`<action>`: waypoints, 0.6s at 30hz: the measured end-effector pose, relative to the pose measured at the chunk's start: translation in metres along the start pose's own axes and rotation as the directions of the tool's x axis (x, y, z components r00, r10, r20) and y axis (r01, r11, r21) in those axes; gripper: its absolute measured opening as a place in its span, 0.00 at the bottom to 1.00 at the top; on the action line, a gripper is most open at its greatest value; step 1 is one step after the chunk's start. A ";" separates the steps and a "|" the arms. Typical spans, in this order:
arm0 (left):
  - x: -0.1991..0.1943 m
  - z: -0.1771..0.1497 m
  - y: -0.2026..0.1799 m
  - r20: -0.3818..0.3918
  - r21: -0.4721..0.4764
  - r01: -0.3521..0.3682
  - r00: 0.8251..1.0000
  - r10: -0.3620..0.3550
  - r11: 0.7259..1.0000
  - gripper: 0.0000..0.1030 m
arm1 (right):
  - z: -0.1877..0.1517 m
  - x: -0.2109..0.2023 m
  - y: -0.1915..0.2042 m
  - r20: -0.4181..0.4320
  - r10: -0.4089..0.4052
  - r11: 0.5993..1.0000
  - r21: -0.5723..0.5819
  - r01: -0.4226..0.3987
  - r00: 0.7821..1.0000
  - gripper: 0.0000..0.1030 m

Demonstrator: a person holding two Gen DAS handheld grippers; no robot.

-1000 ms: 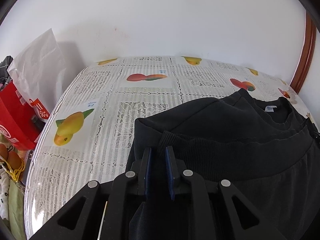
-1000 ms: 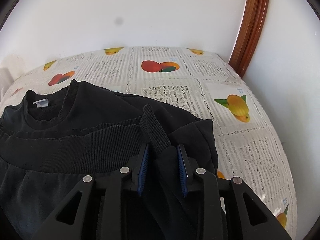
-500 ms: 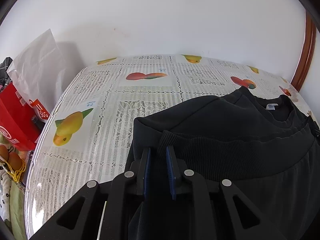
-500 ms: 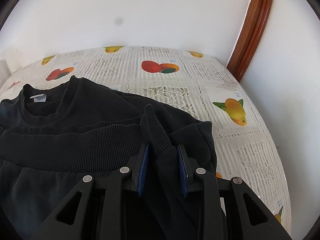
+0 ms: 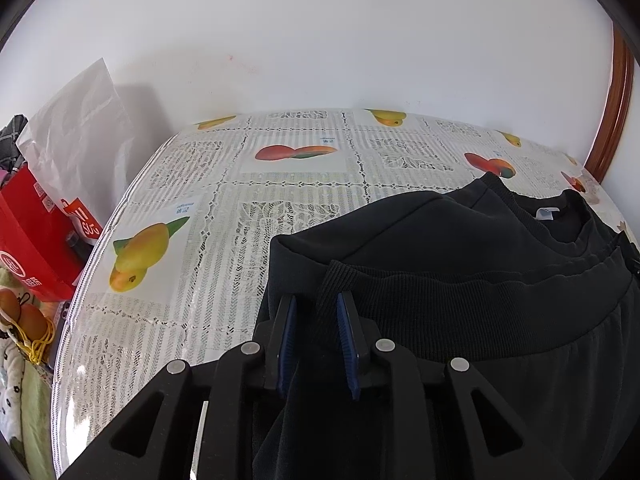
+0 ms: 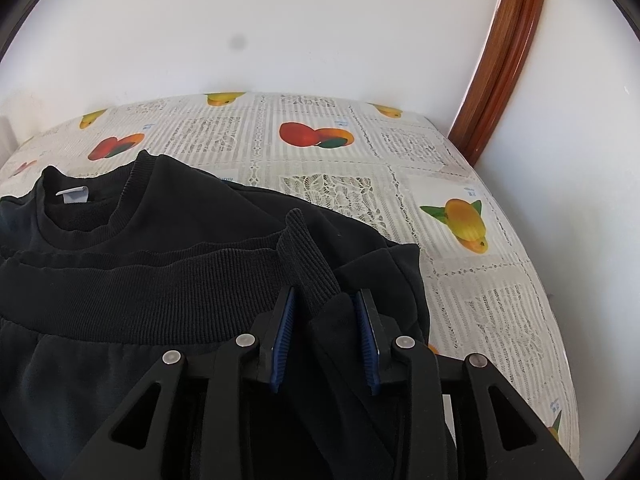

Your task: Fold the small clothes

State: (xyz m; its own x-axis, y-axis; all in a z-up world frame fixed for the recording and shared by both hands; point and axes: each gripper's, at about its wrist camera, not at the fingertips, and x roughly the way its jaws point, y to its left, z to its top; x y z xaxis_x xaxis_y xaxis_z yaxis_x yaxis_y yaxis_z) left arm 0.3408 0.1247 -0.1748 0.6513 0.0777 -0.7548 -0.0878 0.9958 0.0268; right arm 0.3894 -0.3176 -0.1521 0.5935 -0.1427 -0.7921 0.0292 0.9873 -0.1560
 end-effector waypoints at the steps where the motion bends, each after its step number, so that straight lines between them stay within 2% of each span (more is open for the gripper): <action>1: 0.000 0.000 0.000 0.000 0.000 0.000 1.000 0.000 1.000 0.21 | 0.000 0.000 0.000 0.000 -0.002 1.000 0.000 0.002 1.000 0.31; 16: -0.003 -0.001 0.004 0.004 -0.021 0.013 1.000 -0.013 1.000 0.30 | 0.000 -0.003 -0.006 0.016 0.021 0.999 0.036 -0.021 1.000 0.34; 17: -0.003 -0.001 0.004 0.004 -0.020 0.009 1.000 -0.009 1.000 0.33 | 0.000 -0.003 -0.006 0.017 0.021 0.999 0.038 -0.022 1.000 0.34; 18: -0.002 -0.001 0.003 0.004 -0.020 -0.001 1.000 0.001 1.000 0.41 | 0.000 -0.003 -0.007 0.018 0.022 0.999 0.040 -0.023 1.000 0.34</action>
State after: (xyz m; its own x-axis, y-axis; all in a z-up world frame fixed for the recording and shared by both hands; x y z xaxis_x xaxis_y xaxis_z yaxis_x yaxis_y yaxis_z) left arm 0.3385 0.1279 -0.1731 0.6538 0.0793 -0.7525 -0.1036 0.9945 0.0148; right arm 0.3874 -0.3238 -0.1484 0.6086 -0.1197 -0.7844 0.0475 0.9923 -0.1146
